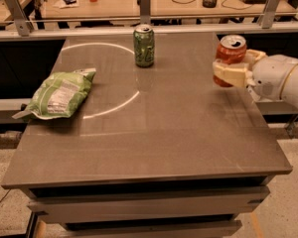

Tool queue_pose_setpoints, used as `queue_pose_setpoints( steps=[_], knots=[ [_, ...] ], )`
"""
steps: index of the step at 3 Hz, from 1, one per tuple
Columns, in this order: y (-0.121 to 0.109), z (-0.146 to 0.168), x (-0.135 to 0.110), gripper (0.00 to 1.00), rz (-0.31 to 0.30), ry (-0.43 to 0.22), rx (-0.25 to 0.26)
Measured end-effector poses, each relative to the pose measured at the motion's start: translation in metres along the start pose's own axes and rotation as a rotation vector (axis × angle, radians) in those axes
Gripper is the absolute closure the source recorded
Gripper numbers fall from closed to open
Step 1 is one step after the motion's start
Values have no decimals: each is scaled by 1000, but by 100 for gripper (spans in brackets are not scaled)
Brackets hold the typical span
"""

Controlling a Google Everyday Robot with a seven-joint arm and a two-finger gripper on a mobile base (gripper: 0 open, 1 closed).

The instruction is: Move coke can near green jalapeno chip bag

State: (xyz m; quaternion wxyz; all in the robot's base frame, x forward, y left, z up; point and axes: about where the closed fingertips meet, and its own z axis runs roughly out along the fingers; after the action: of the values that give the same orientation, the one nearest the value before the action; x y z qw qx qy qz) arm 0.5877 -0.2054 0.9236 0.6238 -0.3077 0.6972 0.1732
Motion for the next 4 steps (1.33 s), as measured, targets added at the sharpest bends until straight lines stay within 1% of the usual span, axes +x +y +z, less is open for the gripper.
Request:
queue_pose_setpoints(
  steps=[1, 2, 3, 4],
  knots=[
    [-33, 25, -2, 100, 19, 10, 74],
    [-40, 60, 1, 100, 53, 45, 57],
    [-28, 100, 7, 100, 76, 76, -15],
    [-18, 134, 9, 100, 87, 66, -71]
  ],
)
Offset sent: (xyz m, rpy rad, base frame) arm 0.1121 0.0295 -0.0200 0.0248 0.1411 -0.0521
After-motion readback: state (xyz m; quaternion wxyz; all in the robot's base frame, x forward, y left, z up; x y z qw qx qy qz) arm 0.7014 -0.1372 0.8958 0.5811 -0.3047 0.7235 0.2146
